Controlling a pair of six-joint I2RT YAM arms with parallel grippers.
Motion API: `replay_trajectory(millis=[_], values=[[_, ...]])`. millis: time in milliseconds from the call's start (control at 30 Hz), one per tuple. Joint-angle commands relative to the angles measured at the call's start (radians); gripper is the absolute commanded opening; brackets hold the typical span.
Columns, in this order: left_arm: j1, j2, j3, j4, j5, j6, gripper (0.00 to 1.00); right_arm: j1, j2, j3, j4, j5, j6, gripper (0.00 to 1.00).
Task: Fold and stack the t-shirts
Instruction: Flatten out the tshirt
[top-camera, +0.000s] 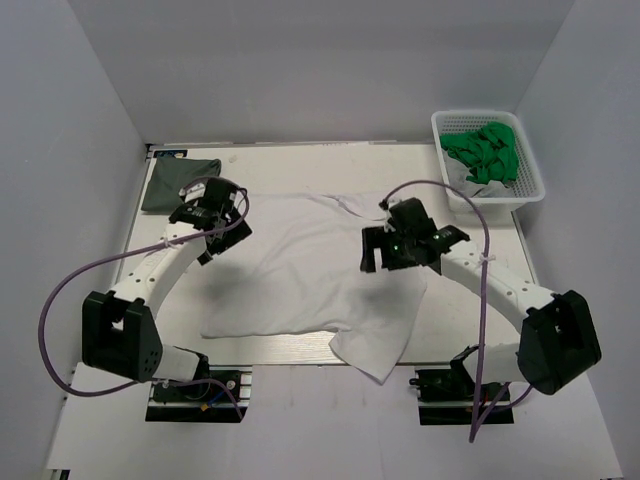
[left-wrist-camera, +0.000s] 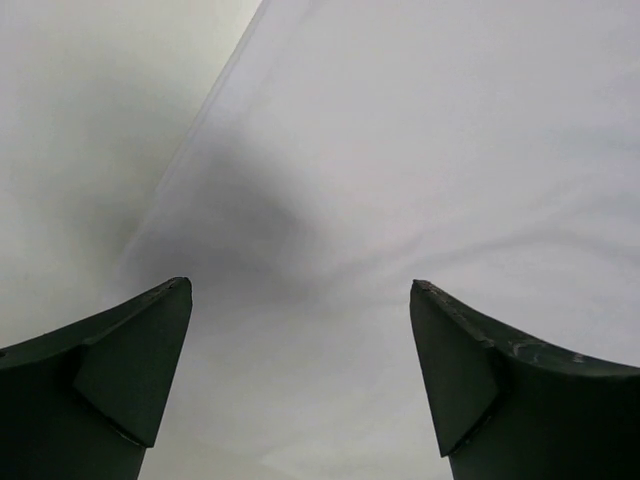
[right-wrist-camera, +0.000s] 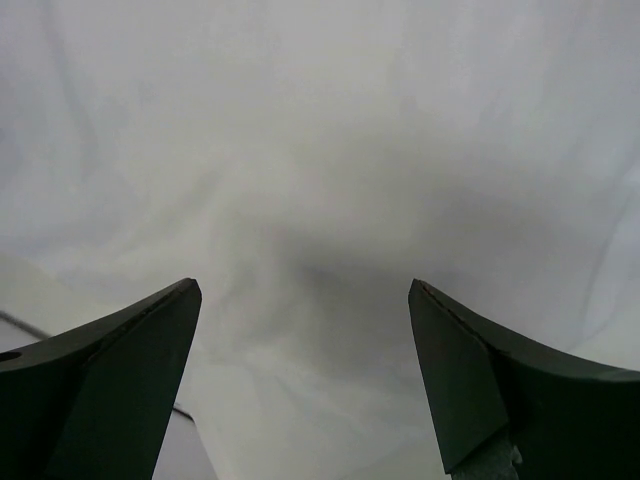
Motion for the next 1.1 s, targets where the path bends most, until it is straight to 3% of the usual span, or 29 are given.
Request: replay_trajectory(millis=[0,333,600,767,1067], values=[[-0.006,0.023,0.095,0.073,-0.005,0.079,1.0,-0.022,0.04,0.161,0.023,0.169,0.048,0.9],[-0.015,0.244,0.204,0.192,0.099,0.188,1.0,-0.18,0.522,0.566,0.018,0.09,0.036,0.9],[-0.015,0.401,0.204,0.233,0.194,0.225,1.0,-0.291,0.723,0.767,-0.019,-0.102,0.036,0.9],[-0.015,0.445,0.204,0.233,0.194,0.225,1.0,-0.317,0.772,0.759,0.018,-0.179,0.034,0.9],[-0.015,0.456,0.186,0.233,0.182,0.225,1.0,-0.342,0.769,0.69,0.036,-0.185,0.053,0.9]])
